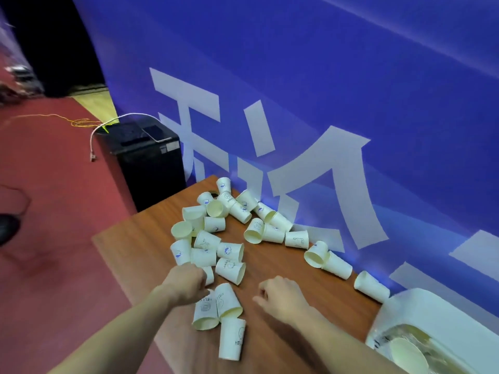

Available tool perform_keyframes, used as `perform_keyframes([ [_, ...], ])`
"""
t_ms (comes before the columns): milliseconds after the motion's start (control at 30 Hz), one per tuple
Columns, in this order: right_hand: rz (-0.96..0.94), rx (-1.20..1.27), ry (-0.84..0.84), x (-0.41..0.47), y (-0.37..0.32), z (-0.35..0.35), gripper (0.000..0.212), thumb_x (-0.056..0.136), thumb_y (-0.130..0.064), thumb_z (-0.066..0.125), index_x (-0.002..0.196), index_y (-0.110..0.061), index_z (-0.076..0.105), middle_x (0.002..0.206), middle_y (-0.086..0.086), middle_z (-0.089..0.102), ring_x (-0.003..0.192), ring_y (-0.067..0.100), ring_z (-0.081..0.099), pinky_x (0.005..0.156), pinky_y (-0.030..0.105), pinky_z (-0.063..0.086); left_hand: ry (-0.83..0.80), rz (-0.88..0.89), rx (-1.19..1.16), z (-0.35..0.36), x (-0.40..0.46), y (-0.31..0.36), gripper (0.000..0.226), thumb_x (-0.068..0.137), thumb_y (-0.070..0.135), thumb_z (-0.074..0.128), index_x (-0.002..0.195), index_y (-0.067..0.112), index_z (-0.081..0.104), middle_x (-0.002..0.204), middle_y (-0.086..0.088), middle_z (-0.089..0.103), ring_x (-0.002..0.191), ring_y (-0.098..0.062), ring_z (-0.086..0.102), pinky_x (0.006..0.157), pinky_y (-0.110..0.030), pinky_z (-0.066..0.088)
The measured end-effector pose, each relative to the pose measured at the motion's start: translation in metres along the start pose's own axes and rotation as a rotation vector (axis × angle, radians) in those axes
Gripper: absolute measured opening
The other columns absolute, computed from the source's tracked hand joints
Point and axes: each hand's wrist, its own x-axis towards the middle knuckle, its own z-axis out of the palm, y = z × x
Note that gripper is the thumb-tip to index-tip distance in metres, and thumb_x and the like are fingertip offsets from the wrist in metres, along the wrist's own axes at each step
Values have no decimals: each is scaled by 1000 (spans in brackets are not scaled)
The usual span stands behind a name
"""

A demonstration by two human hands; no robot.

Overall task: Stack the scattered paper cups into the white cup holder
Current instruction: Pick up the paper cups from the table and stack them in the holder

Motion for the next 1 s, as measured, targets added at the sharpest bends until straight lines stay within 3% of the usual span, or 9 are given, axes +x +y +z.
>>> perform_keyframes([
  [233, -9, -15, -138, 39, -18, 51, 28, 90, -48, 51, 95, -24, 65, 97, 2, 69, 93, 27, 63, 78, 37, 47, -146, 48, -3, 54, 8, -9, 45, 86, 60, 53, 93, 18, 65, 87, -2, 61, 91, -26, 64, 66, -33, 45],
  [367, 22, -62, -261, 47, -22, 78, 39, 88, -53, 54, 102, -19, 64, 105, 6, 66, 100, 30, 62, 78, 36, 44, -166, 80, -1, 80, 10, -11, 51, 85, 67, 49, 74, 18, 50, 91, -10, 66, 83, -33, 64, 59, -33, 38],
  [500, 40, -71, -338, 50, -22, 91, 36, 87, -51, 57, 99, -17, 64, 104, 5, 66, 97, 28, 62, 73, 35, 40, -200, 105, 26, 88, 13, -13, 34, 89, 48, 49, 75, 17, 50, 93, -12, 66, 84, -34, 62, 68, -37, 49],
  [700, 30, 26, -376, 50, -22, 89, 14, 88, -41, 62, 84, -28, 61, 93, -2, 63, 87, 21, 58, 80, 34, 44, -200, 130, 66, 80, 18, -11, 32, 86, 31, 48, 63, 14, 34, 93, -14, 66, 84, -36, 62, 62, -35, 40],
  [867, 34, 68, -355, 41, -23, 74, 17, 88, -36, 62, 89, -19, 66, 102, 3, 66, 93, 26, 62, 81, 35, 47, -171, 103, 117, 62, 13, -9, 19, 85, 30, 45, 77, 14, 52, 93, -9, 67, 79, -33, 60, 52, -30, 30],
  [1000, 39, 90, -279, 31, -19, 42, 17, 88, -34, 62, 88, -17, 64, 97, 2, 65, 89, 26, 62, 76, 35, 46, -102, 46, 113, 35, 8, -6, 26, 87, 31, 44, 66, 17, 38, 97, -9, 67, 88, -31, 63, 60, -31, 34],
])
